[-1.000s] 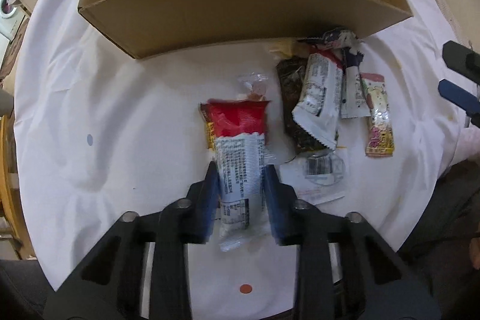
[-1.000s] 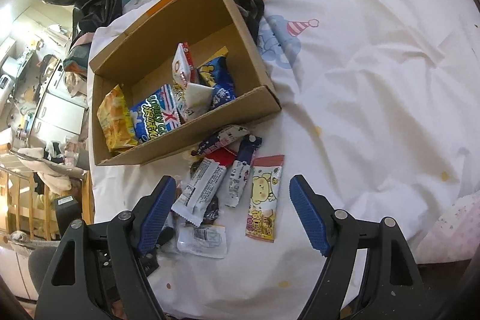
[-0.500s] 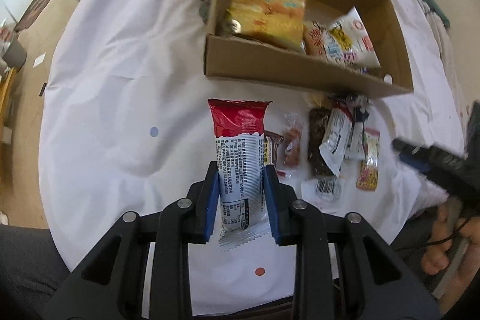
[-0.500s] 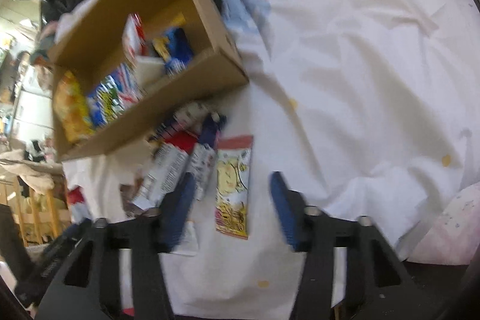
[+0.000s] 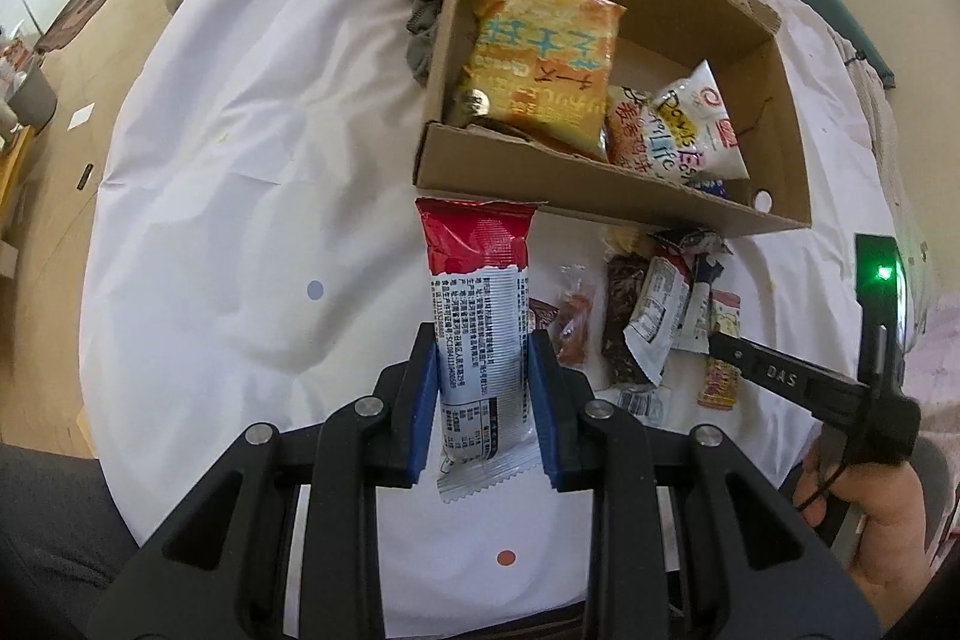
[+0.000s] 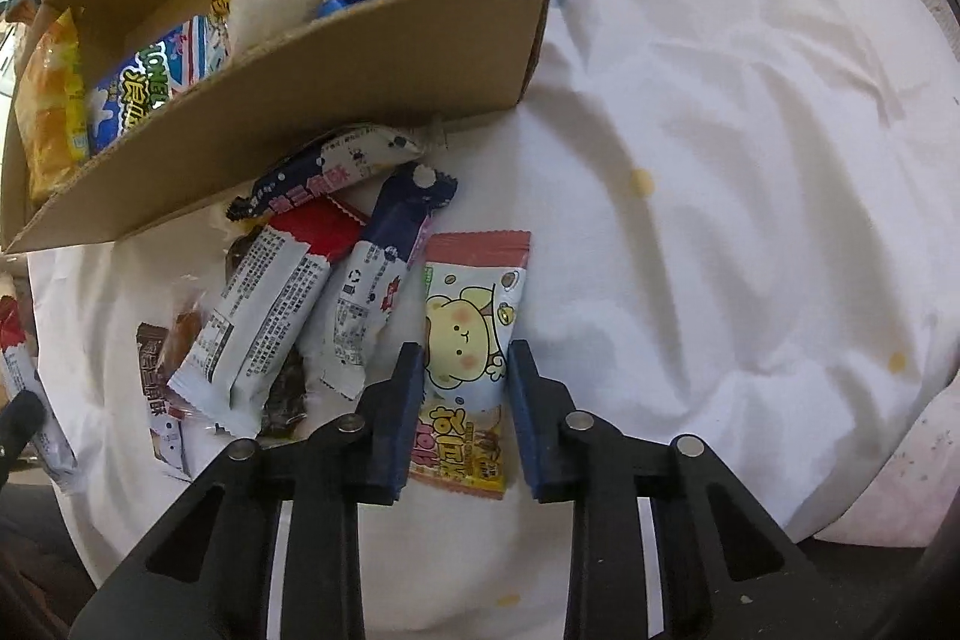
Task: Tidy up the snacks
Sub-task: 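Carry both held bars over the box and lower them inside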
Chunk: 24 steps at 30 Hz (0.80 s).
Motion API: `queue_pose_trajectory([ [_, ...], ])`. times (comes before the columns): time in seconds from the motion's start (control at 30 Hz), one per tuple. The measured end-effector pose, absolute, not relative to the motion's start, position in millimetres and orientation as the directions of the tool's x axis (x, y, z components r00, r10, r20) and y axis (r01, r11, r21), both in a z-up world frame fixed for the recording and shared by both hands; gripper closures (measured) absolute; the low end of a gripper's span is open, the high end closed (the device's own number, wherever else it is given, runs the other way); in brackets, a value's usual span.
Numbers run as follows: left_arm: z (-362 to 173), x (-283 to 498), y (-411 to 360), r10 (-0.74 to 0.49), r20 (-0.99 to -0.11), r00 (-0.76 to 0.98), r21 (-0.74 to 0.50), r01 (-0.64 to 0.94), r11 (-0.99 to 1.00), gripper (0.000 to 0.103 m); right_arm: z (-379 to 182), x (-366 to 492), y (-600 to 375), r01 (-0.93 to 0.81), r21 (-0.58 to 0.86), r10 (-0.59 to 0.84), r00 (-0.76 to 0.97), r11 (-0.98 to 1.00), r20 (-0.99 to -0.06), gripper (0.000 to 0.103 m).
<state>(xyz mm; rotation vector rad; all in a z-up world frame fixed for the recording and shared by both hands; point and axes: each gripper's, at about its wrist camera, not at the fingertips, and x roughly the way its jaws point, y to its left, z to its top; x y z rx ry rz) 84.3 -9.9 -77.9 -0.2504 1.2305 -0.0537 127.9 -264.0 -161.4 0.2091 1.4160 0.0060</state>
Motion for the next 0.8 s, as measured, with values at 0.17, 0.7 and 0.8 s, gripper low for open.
queue_pose_trajectory([
  [0.17, -82, 85, -10, -0.177, -0.928, 0.328, -0.222, -0.105, 0.969, 0.078, -150, 119, -276, 0.133, 0.219, 0.191, 0.193, 0.967, -0.962, 0.074],
  [0.7, -43, 90, -19, -0.132, -0.857, 0.498, -0.175, -0.04, 0.984, 0.078, -76, 90, -316, -0.004, 0.511, 0.469, 0.402, 0.859, -0.786, 0.074],
  [0.8, -29, 98, -26, -0.149, -0.841, 0.52, -0.18, -0.01, 0.984, 0.078, -65, 99, -303, -0.031, 0.542, 0.5, 0.434, 0.84, -0.749, 0.074],
])
